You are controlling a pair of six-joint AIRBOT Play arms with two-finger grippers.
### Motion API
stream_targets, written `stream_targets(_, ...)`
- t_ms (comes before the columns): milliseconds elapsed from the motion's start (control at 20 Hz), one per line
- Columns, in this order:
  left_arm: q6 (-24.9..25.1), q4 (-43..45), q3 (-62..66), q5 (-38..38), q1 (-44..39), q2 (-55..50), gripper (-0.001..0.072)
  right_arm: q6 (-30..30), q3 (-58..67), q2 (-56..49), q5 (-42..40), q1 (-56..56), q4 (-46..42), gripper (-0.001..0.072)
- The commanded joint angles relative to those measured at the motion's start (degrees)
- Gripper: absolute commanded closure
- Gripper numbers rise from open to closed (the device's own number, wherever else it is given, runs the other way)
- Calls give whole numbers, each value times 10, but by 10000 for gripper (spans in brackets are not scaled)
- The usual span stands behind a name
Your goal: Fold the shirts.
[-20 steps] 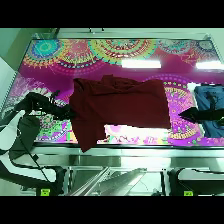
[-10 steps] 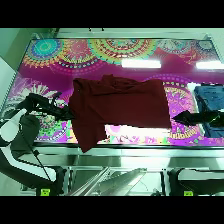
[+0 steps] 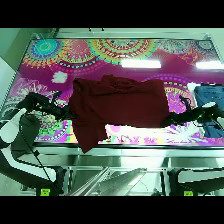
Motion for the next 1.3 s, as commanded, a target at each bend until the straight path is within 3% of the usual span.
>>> stream_targets(0,1,2,0,2,-11,0,691,0,1,4,5,12,15,693)
stream_targets(100,2,-7,0,-5,-11,8,691,-8,1,21,5,12,33,694)
stream_targets(250,76,-78,0,14,-5,93,692,-32,9,113,24,10,109,694)
stream_targets(350,116,-205,0,49,13,200,692,-47,49,227,46,9,175,694)
stream_targets(450,128,-330,16,57,44,328,691,-47,140,348,24,9,185,694)
stream_targets(600,109,-359,116,-14,104,513,691,-47,299,497,-97,9,156,695)
stream_targets(750,88,-356,240,-101,219,634,693,-43,389,584,-240,9,82,695)
stream_targets(850,62,-341,298,-122,313,663,694,-12,398,603,-278,9,18,696)
stream_targets(1000,-23,-349,338,-75,380,618,695,26,397,560,-189,10,-18,696)
stream_targets(1150,-27,-340,308,19,298,539,694,33,395,449,-77,17,25,697)
stream_targets(1250,-20,-262,234,-1,175,471,694,33,369,351,-59,41,31,697)
